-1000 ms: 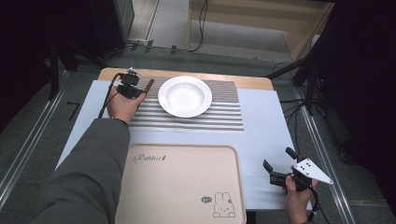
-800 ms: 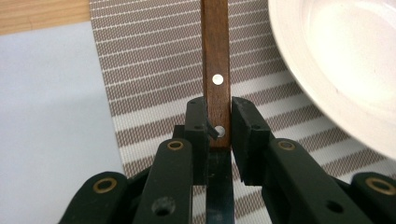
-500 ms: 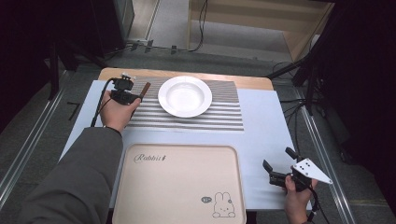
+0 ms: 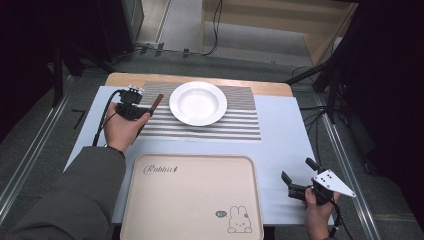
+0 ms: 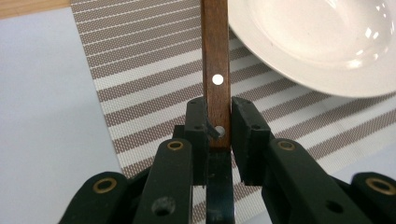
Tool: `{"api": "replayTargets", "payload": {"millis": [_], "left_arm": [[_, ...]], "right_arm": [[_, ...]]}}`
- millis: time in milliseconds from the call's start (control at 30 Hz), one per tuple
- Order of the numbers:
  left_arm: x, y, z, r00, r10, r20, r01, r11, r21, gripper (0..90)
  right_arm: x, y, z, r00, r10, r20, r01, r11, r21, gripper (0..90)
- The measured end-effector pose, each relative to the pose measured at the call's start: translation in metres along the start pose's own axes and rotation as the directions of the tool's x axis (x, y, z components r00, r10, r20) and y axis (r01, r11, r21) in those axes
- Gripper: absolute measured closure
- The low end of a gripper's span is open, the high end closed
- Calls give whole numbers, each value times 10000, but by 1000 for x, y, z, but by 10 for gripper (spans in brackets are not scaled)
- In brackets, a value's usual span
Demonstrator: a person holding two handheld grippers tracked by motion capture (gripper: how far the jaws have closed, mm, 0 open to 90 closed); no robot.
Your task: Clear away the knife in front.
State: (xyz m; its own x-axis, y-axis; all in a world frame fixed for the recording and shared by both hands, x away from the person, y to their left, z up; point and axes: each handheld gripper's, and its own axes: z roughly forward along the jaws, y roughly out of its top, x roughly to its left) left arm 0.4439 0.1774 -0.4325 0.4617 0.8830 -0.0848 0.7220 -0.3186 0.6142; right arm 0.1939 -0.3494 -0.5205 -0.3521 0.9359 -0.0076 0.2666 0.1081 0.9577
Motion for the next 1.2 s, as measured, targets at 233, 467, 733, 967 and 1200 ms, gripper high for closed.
{"api": "replayTargets", "payload": {"millis": [233,467,733,967,1200], "left_arm": [[-12,-11,-9,9993,348,115,-347,9994,-97,769],[-20,-24,-20,9986,448,266,-440,9986,-302,769],[-30,-39,-32,9967,687,442,-667,9967,-462,768],[-35,-53,-41,9959,687,583,-653,9962,-577,768],[-40,-67,-52,9947,697,761,-644,9954,-708,768]], "right_arm": [[0,0,0,10000,-13,0,13,10000,5,0],[0,0,0,10000,-33,6,33,10000,8,0],[1,0,0,10000,-40,34,40,10000,17,0],[1,0,0,10000,-73,52,72,10000,25,0],[1,0,0,10000,-77,54,77,10000,32,0]]}}
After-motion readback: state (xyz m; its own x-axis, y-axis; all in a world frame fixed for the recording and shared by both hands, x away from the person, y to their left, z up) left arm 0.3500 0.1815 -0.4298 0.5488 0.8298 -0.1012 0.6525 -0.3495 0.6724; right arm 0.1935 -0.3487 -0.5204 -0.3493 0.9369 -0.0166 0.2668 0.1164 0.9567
